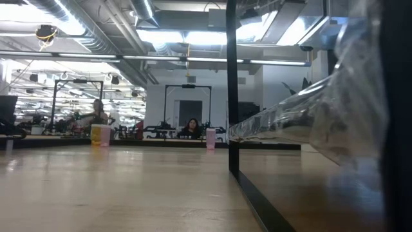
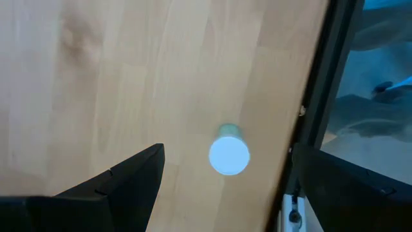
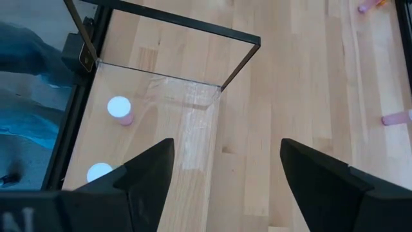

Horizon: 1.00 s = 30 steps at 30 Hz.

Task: Pick and place medicine bottles onto shelf by color
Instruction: Put the green pill bottle on the shelf aligned with the other green pill bottle

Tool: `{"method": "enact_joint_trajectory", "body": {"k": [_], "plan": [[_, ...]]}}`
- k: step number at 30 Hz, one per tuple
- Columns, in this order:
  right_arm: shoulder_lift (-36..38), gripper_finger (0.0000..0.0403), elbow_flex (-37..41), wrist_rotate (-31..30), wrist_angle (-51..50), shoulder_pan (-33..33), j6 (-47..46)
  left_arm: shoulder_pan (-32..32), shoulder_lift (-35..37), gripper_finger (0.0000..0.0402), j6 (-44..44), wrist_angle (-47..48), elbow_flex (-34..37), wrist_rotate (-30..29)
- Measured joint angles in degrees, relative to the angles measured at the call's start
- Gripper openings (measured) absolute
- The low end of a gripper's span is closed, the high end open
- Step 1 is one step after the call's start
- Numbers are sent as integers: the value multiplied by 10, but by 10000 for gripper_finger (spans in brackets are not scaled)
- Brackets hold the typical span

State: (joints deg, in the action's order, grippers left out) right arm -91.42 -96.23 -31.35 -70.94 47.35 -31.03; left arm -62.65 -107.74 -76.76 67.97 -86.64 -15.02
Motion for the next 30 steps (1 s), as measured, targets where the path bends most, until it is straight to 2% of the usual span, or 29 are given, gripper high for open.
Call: {"method": "enact_joint_trajectory", "body": {"k": [9, 20, 30], "plan": [[0, 284, 0, 0, 0, 0, 0, -3, 0, 335, -11, -16, 20, 1], [0, 284, 0, 0, 0, 0, 0, -3, 0, 335, -13, -79, 79, 15], [0, 284, 0, 0, 0, 0, 0, -3, 0, 335, -12, -85, 104, 16]]}}
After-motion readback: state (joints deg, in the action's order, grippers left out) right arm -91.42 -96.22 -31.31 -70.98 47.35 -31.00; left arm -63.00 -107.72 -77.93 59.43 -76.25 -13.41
